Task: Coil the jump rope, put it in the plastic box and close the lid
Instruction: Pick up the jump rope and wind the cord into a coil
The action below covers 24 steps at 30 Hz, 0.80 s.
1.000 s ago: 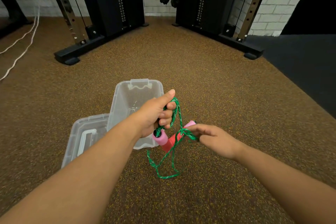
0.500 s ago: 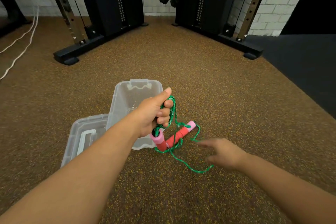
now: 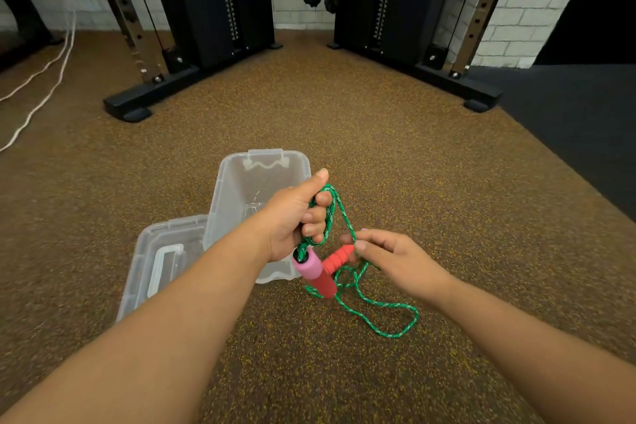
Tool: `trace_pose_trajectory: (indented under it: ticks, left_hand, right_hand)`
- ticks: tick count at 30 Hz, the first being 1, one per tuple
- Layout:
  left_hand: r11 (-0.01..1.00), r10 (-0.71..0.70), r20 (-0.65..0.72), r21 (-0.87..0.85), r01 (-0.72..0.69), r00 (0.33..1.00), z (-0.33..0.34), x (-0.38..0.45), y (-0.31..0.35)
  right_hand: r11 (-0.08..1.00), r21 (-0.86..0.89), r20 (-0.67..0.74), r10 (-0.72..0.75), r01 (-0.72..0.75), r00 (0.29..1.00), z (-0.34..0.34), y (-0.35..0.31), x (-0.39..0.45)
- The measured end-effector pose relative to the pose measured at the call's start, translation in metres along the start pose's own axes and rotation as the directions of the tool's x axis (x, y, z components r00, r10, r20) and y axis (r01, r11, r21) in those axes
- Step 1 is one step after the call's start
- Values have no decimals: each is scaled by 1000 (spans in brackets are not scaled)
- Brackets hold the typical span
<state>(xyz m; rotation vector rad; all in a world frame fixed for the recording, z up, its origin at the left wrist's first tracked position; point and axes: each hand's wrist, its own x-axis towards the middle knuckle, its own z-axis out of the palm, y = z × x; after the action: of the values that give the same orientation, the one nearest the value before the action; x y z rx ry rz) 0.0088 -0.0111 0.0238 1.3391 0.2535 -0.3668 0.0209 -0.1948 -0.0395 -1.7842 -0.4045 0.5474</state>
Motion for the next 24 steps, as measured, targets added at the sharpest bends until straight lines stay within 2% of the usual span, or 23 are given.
trace_pose_trajectory:
  ticks: [3, 6, 9, 11, 14, 17, 19, 21, 24]
  left_hand:
    - [1000, 22, -60, -6, -22, 998, -3, 1, 1]
    - [1000, 31, -78, -1, -31, 997, -1, 2, 1]
    - [999, 37, -89, -4, -38, 995, 2, 3, 0]
    - [998, 42, -115, -31, -45, 993, 3, 3, 2]
    - [992, 54, -182, -100, -73, 982, -4, 4, 8]
    - [992, 40, -206, -106, -63, 978, -9, 2, 10]
    - [999, 9, -153, -52, -17, 988, -6, 0, 6]
    - [999, -26, -81, 15, 28, 996, 1, -1, 3]
    - [993, -64, 19, 102, 62, 998, 11, -1, 3]
  right_hand:
    - [996, -32, 31, 87, -86, 996, -12, 7, -2]
    - [985, -161, 93, 71, -56, 993, -9, 6, -5]
    - [959, -281, -1, 36, -35, 999, -5, 9, -3]
    - [897, -440, -110, -4, -45, 994, -5, 13, -2]
    - [837, -540, -234, -47, -89, 971, -6, 20, -10]
    - [785, -602, -250, -12, -146, 968, -7, 30, -14]
    - [764, -616, -228, 62, -193, 972, -8, 32, -12]
    - [792, -573, -205, 110, -210, 973, -6, 28, -8]
    - [936, -347, -132, 22, -67, 991, -5, 15, -1]
